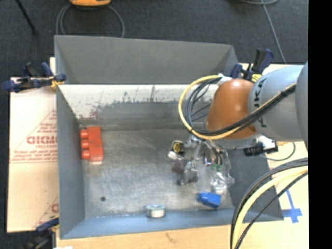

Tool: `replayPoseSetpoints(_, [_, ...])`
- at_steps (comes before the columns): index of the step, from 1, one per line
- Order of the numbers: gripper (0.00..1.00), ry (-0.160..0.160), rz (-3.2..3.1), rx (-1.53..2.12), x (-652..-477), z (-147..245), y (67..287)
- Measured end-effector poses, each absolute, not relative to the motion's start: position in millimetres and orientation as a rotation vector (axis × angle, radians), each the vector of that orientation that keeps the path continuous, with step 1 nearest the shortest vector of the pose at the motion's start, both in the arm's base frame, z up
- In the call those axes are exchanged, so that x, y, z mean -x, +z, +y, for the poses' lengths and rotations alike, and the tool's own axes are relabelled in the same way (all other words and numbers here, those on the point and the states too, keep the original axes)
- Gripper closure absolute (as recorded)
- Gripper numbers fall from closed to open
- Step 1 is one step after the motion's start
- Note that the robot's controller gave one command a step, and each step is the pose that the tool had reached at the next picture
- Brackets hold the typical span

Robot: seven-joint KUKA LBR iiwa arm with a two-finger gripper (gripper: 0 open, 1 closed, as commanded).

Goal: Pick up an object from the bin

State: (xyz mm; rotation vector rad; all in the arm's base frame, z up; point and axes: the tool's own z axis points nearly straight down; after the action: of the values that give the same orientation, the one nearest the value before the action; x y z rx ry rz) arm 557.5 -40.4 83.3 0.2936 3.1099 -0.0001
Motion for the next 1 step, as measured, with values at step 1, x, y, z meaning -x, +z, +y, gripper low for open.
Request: replayPoseSetpoints(1, [1.00, 0.002, 3.116, -0.293, -556.5, -37.6, 81.1])
